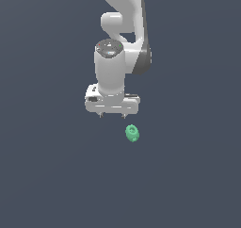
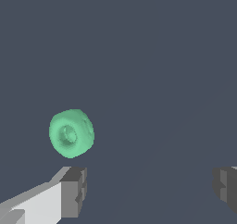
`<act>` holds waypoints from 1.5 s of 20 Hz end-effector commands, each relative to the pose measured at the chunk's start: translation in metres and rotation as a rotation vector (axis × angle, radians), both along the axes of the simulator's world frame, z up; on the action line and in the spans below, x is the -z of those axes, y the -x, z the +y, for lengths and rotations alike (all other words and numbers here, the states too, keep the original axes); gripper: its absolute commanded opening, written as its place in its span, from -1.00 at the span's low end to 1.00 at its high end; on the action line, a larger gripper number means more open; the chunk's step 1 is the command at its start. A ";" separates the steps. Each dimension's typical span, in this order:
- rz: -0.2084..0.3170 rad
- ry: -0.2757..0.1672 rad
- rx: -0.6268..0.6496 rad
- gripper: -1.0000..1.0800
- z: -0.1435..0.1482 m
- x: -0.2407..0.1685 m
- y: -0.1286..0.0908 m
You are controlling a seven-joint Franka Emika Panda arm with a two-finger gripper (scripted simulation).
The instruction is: Pick up the object and move it to a goal position.
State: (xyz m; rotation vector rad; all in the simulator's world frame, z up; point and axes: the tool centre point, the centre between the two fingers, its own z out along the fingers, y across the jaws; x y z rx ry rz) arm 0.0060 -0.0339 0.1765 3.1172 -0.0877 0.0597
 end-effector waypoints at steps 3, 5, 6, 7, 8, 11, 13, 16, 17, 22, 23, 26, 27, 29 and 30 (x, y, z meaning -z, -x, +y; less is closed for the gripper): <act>-0.001 -0.001 0.000 0.92 0.000 0.000 -0.001; -0.003 -0.003 -0.001 0.92 0.000 0.000 -0.003; -0.004 -0.005 -0.001 0.92 0.000 0.001 -0.004; -0.005 -0.007 -0.001 0.92 0.000 0.001 -0.005; -0.006 -0.008 -0.001 0.92 0.000 0.001 -0.006; -0.007 -0.009 -0.001 0.92 0.000 0.001 -0.007; -0.006 -0.008 -0.004 0.92 0.001 0.001 -0.006; -0.004 -0.007 -0.025 0.92 0.006 0.006 -0.007; -0.002 -0.007 -0.038 0.92 0.009 0.008 -0.008; 0.012 -0.005 -0.139 0.92 0.033 0.029 -0.011; 0.016 -0.006 -0.167 0.92 0.039 0.034 -0.012; 0.027 -0.008 -0.255 0.92 0.061 0.052 -0.013; 0.030 -0.009 -0.280 0.92 0.067 0.057 -0.013; 0.035 -0.011 -0.322 0.92 0.077 0.066 -0.013; 0.037 -0.013 -0.339 0.92 0.082 0.069 -0.012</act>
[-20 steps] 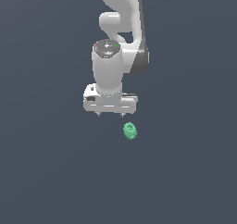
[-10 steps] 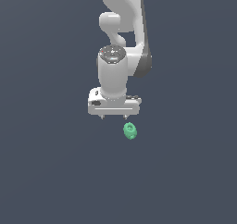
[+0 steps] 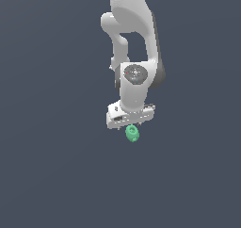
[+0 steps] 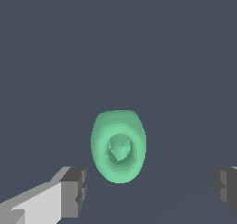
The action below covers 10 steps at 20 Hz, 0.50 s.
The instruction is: Pick up the object and move it to a goal position.
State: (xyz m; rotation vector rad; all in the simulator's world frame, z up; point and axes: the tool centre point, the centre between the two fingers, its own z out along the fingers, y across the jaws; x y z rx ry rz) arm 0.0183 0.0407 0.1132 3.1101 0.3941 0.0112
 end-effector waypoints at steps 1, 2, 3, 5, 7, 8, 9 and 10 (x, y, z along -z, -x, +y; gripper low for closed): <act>0.004 -0.003 -0.045 0.92 0.011 0.009 0.000; 0.006 -0.004 -0.057 0.92 0.014 0.011 0.000; 0.007 -0.004 -0.066 0.92 0.016 0.013 0.000; 0.008 -0.005 -0.077 0.92 0.019 0.015 0.000; 0.008 -0.005 -0.071 0.92 0.018 0.015 0.001; 0.008 -0.005 -0.071 0.92 0.018 0.015 0.001; 0.008 -0.005 -0.071 0.92 0.018 0.016 0.001; 0.008 -0.005 -0.072 0.92 0.018 0.018 0.001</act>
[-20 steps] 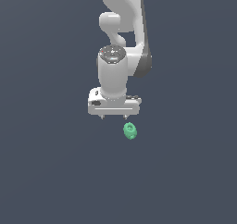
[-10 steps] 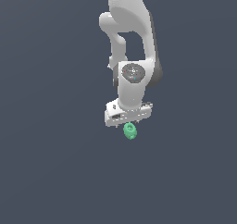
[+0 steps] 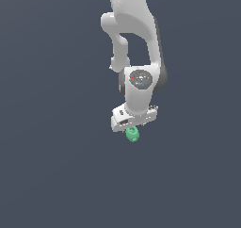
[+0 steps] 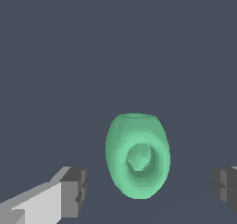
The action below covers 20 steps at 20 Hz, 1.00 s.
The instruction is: Pick up the object and move it to a goal position.
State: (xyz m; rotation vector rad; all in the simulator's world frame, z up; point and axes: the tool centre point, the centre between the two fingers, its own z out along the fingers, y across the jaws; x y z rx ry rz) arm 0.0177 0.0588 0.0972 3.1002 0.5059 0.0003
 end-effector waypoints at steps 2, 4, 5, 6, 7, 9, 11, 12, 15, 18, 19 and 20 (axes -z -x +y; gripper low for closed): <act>0.001 0.000 -0.001 0.92 0.000 0.008 0.000; 0.000 0.000 -0.002 0.92 0.000 0.018 0.001; 0.000 0.000 -0.003 0.92 0.000 0.024 0.001; 0.000 0.000 -0.004 0.92 0.001 0.030 0.001; 0.000 0.000 -0.005 0.92 0.001 0.035 0.001; 0.000 0.000 -0.006 0.92 0.001 0.043 0.001; 0.000 0.000 -0.007 0.92 0.001 0.048 0.001; 0.000 0.000 -0.007 0.92 0.001 0.049 0.001; 0.000 0.000 -0.007 -1.00 0.001 0.050 0.000; 0.000 0.000 -0.007 -1.00 0.001 0.050 0.000; 0.000 0.000 -0.007 -1.00 0.001 0.050 0.000; 0.000 0.000 -0.007 -1.00 0.001 0.050 0.000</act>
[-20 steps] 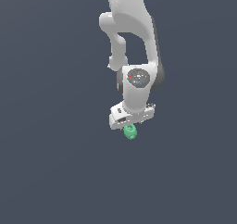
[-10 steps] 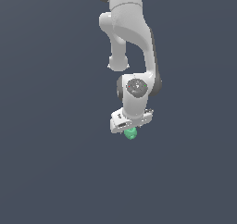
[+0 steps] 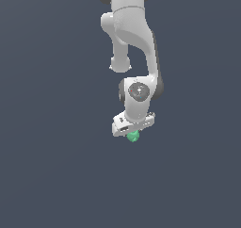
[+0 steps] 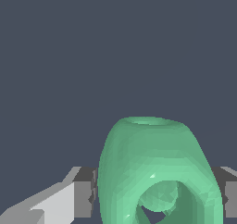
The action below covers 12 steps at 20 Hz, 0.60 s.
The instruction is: Pick up the object and move it to a goal position.
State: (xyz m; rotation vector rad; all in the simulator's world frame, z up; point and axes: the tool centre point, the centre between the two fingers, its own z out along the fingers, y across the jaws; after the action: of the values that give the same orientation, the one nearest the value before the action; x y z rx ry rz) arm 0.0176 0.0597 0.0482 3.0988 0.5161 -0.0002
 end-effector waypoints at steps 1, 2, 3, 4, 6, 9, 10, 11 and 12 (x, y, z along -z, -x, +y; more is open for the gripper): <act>0.000 0.000 0.000 -1.00 0.000 0.001 0.000; 0.000 0.000 0.000 -1.00 0.000 0.001 0.000; 0.000 0.000 0.000 -1.00 0.000 0.001 0.000; 0.000 0.000 0.000 -1.00 0.000 0.001 0.000; -0.001 0.000 0.000 -1.00 0.000 0.000 0.000; -0.001 0.000 0.000 -1.00 -0.002 -0.003 0.001; -0.001 0.000 0.000 -1.00 -0.004 -0.005 0.002; -0.001 0.000 0.000 -1.00 -0.006 -0.008 0.003; -0.001 0.000 0.000 -1.00 -0.008 -0.011 0.004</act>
State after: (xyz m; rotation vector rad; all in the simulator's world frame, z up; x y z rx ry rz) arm 0.0149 0.0550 0.0547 3.0989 0.5171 -0.0008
